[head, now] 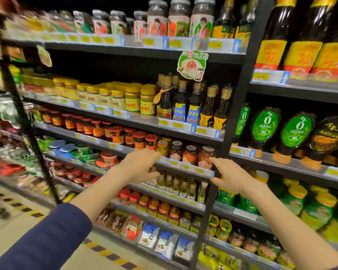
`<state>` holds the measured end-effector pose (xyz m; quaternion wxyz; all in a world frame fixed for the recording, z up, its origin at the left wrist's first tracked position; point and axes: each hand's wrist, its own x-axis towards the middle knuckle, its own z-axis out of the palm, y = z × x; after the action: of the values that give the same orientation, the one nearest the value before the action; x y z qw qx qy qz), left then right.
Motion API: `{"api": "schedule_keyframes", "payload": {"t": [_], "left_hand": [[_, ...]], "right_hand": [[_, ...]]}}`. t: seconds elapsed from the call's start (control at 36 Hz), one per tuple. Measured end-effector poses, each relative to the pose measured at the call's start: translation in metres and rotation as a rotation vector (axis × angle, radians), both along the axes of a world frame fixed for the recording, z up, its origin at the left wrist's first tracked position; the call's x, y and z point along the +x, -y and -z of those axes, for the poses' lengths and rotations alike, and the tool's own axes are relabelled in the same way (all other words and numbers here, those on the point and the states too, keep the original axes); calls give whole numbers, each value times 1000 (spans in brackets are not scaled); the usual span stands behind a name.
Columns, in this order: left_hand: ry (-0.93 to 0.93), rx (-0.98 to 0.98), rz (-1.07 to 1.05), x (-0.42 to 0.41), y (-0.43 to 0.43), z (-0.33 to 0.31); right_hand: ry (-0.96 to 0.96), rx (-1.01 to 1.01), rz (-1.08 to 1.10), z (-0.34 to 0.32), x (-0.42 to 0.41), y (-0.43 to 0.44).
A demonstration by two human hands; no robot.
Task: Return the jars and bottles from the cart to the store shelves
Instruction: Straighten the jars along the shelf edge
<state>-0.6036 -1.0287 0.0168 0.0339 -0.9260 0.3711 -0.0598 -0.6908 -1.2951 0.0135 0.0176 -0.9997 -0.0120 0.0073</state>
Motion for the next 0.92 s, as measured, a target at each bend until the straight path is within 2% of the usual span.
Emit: {"api": "schedule_keyframes", "payload": {"t": [0.28, 0.47, 0.67, 0.92], "left_hand": [[-20, 30, -156, 66, -158, -17], [-43, 43, -260, 101, -229, -10], [-62, 18, -252, 146, -246, -5], [-38, -26, -142, 230, -217, -5]], "right_hand": [[-27, 59, -88, -7, 97, -146], [-26, 85, -170, -6, 147, -214], [15, 66, -198, -7, 195, -236], [124, 15, -207, -10, 266, -228]]}}
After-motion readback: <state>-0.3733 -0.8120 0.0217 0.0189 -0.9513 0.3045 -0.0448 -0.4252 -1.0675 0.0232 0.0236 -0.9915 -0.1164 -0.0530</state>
